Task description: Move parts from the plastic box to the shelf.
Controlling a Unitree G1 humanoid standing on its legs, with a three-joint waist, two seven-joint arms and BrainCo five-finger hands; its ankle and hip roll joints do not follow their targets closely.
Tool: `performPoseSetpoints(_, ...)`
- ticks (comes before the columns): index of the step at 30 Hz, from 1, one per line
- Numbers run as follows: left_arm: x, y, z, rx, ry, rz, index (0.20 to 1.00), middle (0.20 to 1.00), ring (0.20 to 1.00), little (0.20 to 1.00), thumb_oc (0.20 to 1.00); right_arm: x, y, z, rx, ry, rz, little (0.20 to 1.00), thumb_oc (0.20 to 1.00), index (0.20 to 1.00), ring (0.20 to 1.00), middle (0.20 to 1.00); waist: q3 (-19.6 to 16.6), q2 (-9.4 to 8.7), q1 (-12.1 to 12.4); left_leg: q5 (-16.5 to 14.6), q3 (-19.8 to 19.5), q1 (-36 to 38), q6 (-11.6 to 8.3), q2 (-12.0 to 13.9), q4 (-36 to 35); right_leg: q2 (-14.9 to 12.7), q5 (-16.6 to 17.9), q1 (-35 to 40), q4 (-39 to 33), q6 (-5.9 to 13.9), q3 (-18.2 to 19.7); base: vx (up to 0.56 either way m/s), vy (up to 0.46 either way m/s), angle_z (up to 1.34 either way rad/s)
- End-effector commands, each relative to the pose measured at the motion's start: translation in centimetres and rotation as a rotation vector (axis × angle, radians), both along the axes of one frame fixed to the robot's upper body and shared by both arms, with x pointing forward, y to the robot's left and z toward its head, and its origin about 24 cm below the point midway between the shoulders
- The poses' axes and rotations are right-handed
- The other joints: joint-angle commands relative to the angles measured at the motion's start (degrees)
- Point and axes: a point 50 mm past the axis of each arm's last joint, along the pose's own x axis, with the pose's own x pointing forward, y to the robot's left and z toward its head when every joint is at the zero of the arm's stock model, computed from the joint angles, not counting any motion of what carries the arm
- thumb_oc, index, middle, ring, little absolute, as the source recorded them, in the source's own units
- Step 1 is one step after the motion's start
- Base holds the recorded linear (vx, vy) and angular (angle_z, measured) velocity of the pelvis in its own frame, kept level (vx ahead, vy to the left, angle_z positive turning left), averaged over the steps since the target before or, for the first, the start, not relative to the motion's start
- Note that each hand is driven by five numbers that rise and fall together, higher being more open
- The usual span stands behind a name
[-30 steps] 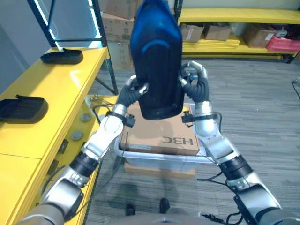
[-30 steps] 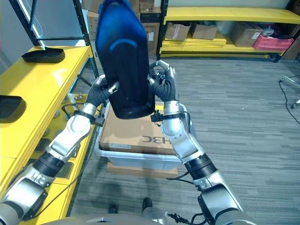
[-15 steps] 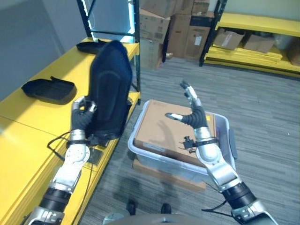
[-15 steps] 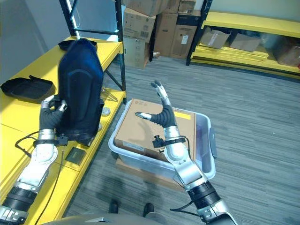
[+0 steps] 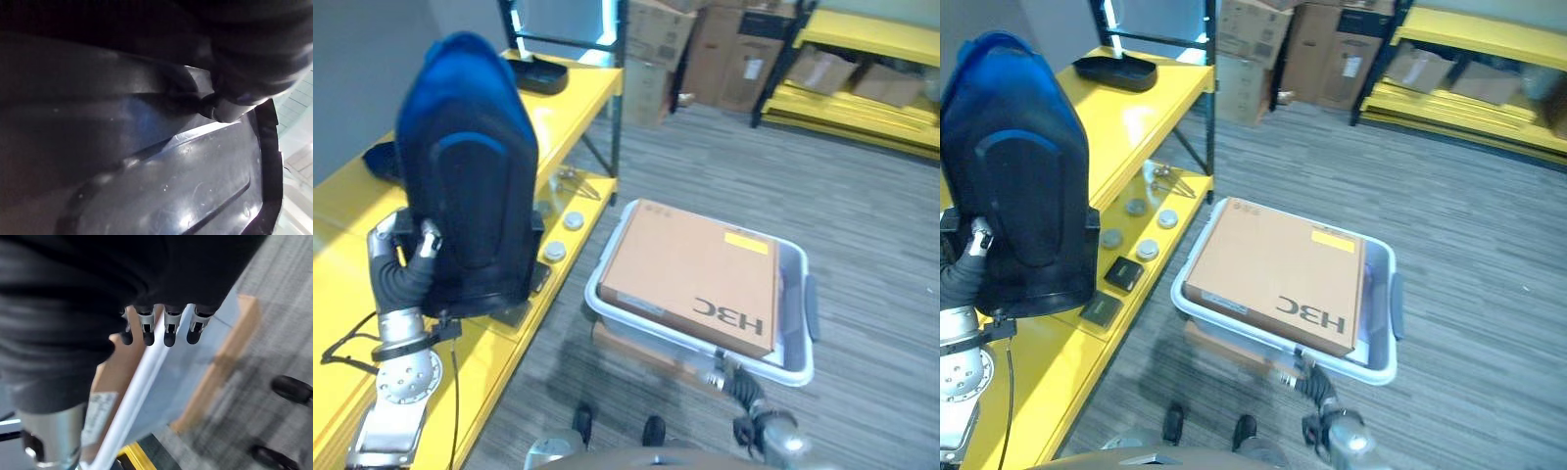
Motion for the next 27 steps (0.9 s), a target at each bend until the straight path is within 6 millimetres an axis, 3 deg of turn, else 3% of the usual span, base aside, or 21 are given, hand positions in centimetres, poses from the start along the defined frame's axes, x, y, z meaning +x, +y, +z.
performPoseSetpoints(1, -1.4, 0.4, 3.9, -0.009, -0.248, -0.083, 0.200, 0.200, 0.200, 0.200, 0.200, 2.1, 1.7, 0.3, 0.034, -0.055, 0.026, 1.000, 1.000, 1.000, 1.000, 1.000, 0.0, -1.84, 1.2, 1.7, 6.7, -0.4, -4.05, 3.9, 0.4, -2.7, -4.3, 4.3, 1.1, 2.28, -3.0, -0.04, 0.067, 0.92)
performPoseSetpoints(2, -1.5, 0.3, 4.0, -0.014, -0.256, -0.104, 0.200, 0.200, 0.200, 0.200, 0.200, 1.3, 2.0, -0.5, 0.015, 0.006, 0.042, 1.000, 1.000, 1.000, 1.000, 1.000, 0.4, -1.80, 1.1, 2.0, 9.4, -0.4, -4.58, 4.8, 0.4, -3.1, -4.5, 4.9, 1.5, 2.49, -5.0, 0.00, 0.086, 1.34)
performPoseSetpoints(3, -1.3, 0.0, 4.0, -0.013, -0.269, -0.150, 0.200, 0.200, 0.200, 0.200, 0.200, 0.1, 2.3, -1.8, -0.013, 0.074, 0.021, 1.000, 1.000, 1.000, 1.000, 1.000, 0.8, -1.78, 0.4, 2.1, 15.2, 0.4, -5.72, 6.8, 0.5, -3.8, -5.2, 6.0, 2.4, 3.34, -7.8, -0.01, 0.135, 1.48)
performPoseSetpoints(5, -0.3, -0.8, 4.4, -0.011, -0.283, -0.222, 0.200, 0.200, 0.200, 0.200, 0.200, -0.9, 2.4, -3.4, -0.046, 0.178, -0.025, 1.000, 1.000, 1.000, 1.000, 1.000, 1.2, -1.59, -0.7, 3.4, 22.7, 0.7, -5.99, 8.7, 0.7, -4.5, -5.1, 6.2, 4.3, 3.80, -11.8, -0.05, 0.181, 1.89)
performPoseSetpoints(7, 1.4, -2.1, 4.9, 0.013, -0.280, -0.280, 0.200, 0.200, 0.200, 0.200, 0.200, -1.6, 1.3, -5.3, -0.096, 0.302, -0.113, 1.000, 1.000, 1.000, 1.000, 1.000, 0.8, -0.90, -0.9, 4.8, 27.8, 0.2, -6.20, 10.0, 0.8, -5.4, -5.3, 6.9, 6.0, 4.08, -14.7, -0.02, 0.258, 2.43)
performPoseSetpoints(8, 1.6, -2.2, 5.0, 0.013, -0.282, -0.288, 0.200, 0.200, 0.200, 0.200, 0.200, -1.6, 1.2, -5.4, -0.099, 0.314, -0.117, 1.000, 1.000, 1.000, 1.000, 1.000, 0.8, -0.81, -0.8, 4.9, 28.0, 0.1, -6.20, 10.0, 0.8, -5.4, -5.5, 7.0, 6.2, 4.10, -14.9, 0.05, 0.309, 2.26)
performPoseSetpoints(11, 2.3, -3.0, 5.6, -0.001, -0.276, -0.351, 0.200, 0.200, 0.200, 0.200, 0.200, -2.4, -0.2, -6.4, -0.140, 0.441, -0.137, 1.000, 1.000, 1.000, 1.000, 1.000, 0.1, 0.04, 1.3, 4.6, 26.2, -1.9, -5.59, 9.1, 0.8, -6.6, -7.6, 8.7, 8.3, 3.93, -15.3, 0.06, 0.206, 0.99)
performPoseSetpoints(12, 2.6, -3.3, 5.9, 0.000, -0.272, -0.390, 0.200, 0.200, 0.200, 0.200, 0.200, -2.9, -0.9, -6.6, -0.164, 0.482, -0.157, 1.000, 1.000, 1.000, 1.000, 1.000, -0.3, 0.14, 2.4, 3.7, 25.2, -2.6, -4.50, 7.7, 0.8, -7.6, -8.3, 9.4, 10.1, 4.40, -15.4, 0.06, 0.236, 0.12)
performPoseSetpoints(14, 2.9, -3.9, 6.3, 0.013, -0.263, -0.442, 0.200, 0.200, 0.200, 0.200, 0.200, -3.7, -1.7, -6.9, -0.161, 0.556, -0.170, 1.000, 1.000, 1.000, 1.000, 1.000, -0.6, 0.33, 3.0, 2.4, 24.4, -2.7, -2.81, 5.8, 0.7, -10.6, -5.8, 8.6, 16.0, 5.85, -15.5, 0.09, 0.261, -0.02)
performPoseSetpoints(15, 3.3, -4.4, 6.6, 0.015, -0.255, -0.488, 0.200, 0.200, 0.200, 0.200, 0.200, -4.4, -2.3, -7.0, -0.167, 0.590, -0.178, 1.000, 1.000, 1.000, 1.000, 1.000, -0.3, 0.53, 2.6, 1.2, 23.6, -2.5, -1.50, 4.2, 0.7, -13.3, -3.0, 6.8, 22.1, 7.12, -14.2, 0.18, 0.303, 0.49)
performPoseSetpoints(16, 3.8, -5.8, 7.0, 0.033, -0.248, -0.567, 0.200, 0.200, 0.200, 0.200, 0.200, -4.2, -3.1, -6.9, -0.186, 0.598, -0.174, 1.000, 1.000, 1.000, 1.000, 1.000, 0.8, 0.41, 1.0, -0.2, 20.9, -1.5, -0.01, 2.2, 0.6, -13.2, -1.8, 2.6, 27.2, 7.66, -7.2, 0.16, 0.250, 0.82)
performPoseSetpoints(17, 3.9, -5.8, 7.0, 0.033, -0.249, -0.569, 0.200, 0.200, 0.200, 0.200, 0.200, -4.1, -3.2, -6.8, -0.186, 0.596, -0.175, 1.000, 1.000, 1.000, 1.000, 1.000, 0.8, 0.47, 1.0, -0.2, 20.9, -1.6, 0.00, 2.2, 0.7, -13.2, -1.9, 2.5, 27.3, 7.62, -7.2, 0.14, 0.104, 1.31)
performPoseSetpoints(18, 4.1, -6.5, 7.1, 0.031, -0.245, -0.608, 0.200, 0.200, 0.200, 0.200, 0.200, -4.1, -3.2, -6.8, -0.178, 0.599, -0.176, 1.000, 1.000, 1.000, 1.000, 1.000, 1.1, 0.46, 0.0, -0.3, 18.8, -1.3, 0.18, 1.7, 0.5, -10.8, -2.7, 0.6, 26.7, 6.99, -4.0, 0.10, -0.045, 1.29)
performPoseSetpoints(19, 4.5, -7.4, 7.3, 0.019, -0.239, -0.663, 0.200, 0.200, 0.200, 0.200, 0.200, -3.6, -3.2, -6.7, -0.164, 0.581, -0.174, 1.000, 1.000, 1.000, 1.000, 1.000, 1.2, 0.62, -1.5, -0.2, 14.9, -1.0, 0.23, 1.3, 0.4, -6.9, -4.3, -1.9, 24.9, 5.68, -0.4, 0.08, -0.117, 1.12)
performPoseSetpoints(20, 5.0, -8.5, 7.6, 0.010, -0.233, -0.721, 0.200, 0.200, 0.200, 0.200, 0.200, -2.8, -3.1, -6.6, -0.141, 0.558, -0.185, 1.000, 1.000, 1.000, 1.000, 1.000, 0.9, 1.04, -3.0, 0.9, 10.9, -1.3, 0.69, 0.9, 0.4, -2.9, -3.8, -4.5, 20.9, 3.89, 2.3, 0.07, -0.146, 0.71)
performPoseSetpoints(23, 5.4, -9.8, 7.9, -0.023, -0.219, -0.794, 0.200, 0.200, 0.200, 0.200, 0.200, -1.7, -2.9, -6.4, -0.107, 0.538, -0.153, 1.000, 1.000, 1.000, 1.000, 1.000, 0.3, 0.82, -4.6, 0.4, 4.7, -0.9, 1.09, -0.5, 0.4, 1.0, -5.2, -5.0, 14.9, 2.24, 7.1, 0.07, -0.136, 1.85)
performPoseSetpoints(24, 5.4, -10.2, 7.9, -0.055, -0.208, -0.819, 0.200, 0.200, 0.200, 0.200, 0.200, -1.0, -3.0, -6.2, -0.106, 0.520, -0.139, 1.000, 1.000, 1.000, 1.000, 1.000, 0.0, 0.66, -4.4, 0.5, 2.5, -0.8, 0.86, -0.9, 0.4, 2.2, -5.9, -3.9, 12.0, 1.07, 8.5, 0.07, -0.163, 1.66)
performPoseSetpoints(27, 5.3, -10.5, 7.4, -0.079, -0.182, -0.824, 0.200, 0.200, 0.200, 0.200, 0.200, 0.3, -2.5, -5.9, -0.071, 0.505, -0.092, 1.000, 1.000, 1.000, 1.000, 1.000, -0.6, 0.00, -3.0, 0.9, -0.7, -1.2, 0.54, -2.6, 0.4, 3.4, -5.2, -1.4, 7.6, 0.08, 10.5, 0.09, -0.095, 1.47)
